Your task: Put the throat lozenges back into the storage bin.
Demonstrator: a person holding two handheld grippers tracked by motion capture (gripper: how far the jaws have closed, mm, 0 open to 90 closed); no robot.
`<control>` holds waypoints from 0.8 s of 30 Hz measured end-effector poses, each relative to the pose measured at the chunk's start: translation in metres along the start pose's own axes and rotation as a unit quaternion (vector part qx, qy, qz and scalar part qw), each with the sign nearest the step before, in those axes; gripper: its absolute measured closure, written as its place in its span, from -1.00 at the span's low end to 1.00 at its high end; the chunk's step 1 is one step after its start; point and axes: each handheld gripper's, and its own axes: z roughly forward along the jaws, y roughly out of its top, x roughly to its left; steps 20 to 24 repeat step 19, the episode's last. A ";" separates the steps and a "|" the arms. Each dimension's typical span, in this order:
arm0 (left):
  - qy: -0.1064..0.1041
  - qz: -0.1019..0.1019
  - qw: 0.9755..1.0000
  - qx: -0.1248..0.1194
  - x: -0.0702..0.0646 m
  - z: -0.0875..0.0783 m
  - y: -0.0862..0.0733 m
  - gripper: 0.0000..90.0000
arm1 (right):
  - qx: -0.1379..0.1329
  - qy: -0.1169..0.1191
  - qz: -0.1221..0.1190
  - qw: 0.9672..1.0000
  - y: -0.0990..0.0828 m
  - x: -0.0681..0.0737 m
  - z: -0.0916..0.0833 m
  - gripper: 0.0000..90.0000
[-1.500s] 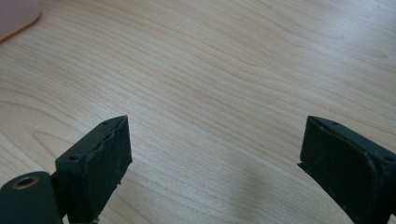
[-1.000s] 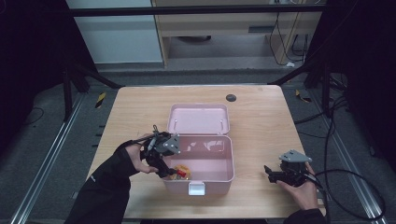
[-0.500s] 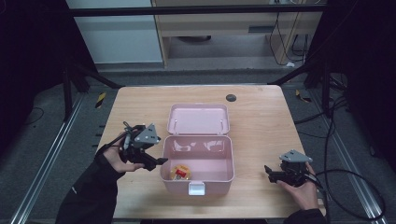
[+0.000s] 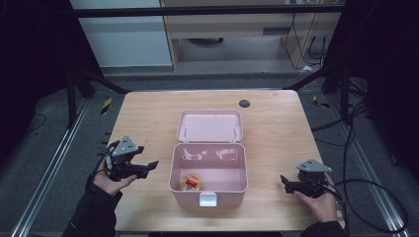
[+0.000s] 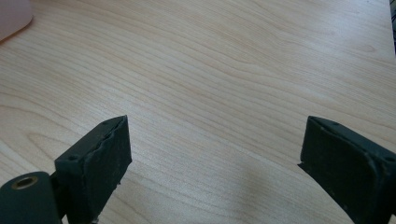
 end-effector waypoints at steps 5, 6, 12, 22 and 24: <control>0.045 -0.064 0.997 -0.004 0.008 0.009 -0.037 -0.43 | 0.004 -0.001 0.004 1.000 -0.001 -0.001 0.000 -0.81; 0.045 -0.064 0.997 -0.004 0.008 0.009 -0.037 -0.43 | 0.005 -0.001 0.005 1.000 -0.001 -0.001 0.000 -0.81; 0.105 -0.120 0.987 0.007 0.021 0.015 -0.072 -0.44 | 0.007 -0.003 0.010 1.000 -0.003 -0.001 0.000 -0.82; 0.136 -0.137 0.981 0.022 0.024 0.019 -0.090 -0.46 | 0.012 -0.004 0.016 1.000 -0.006 -0.002 0.001 -0.85; 0.136 -0.137 0.981 0.022 0.024 0.019 -0.090 -0.46 | 0.012 -0.004 0.016 1.000 -0.006 -0.002 0.001 -0.85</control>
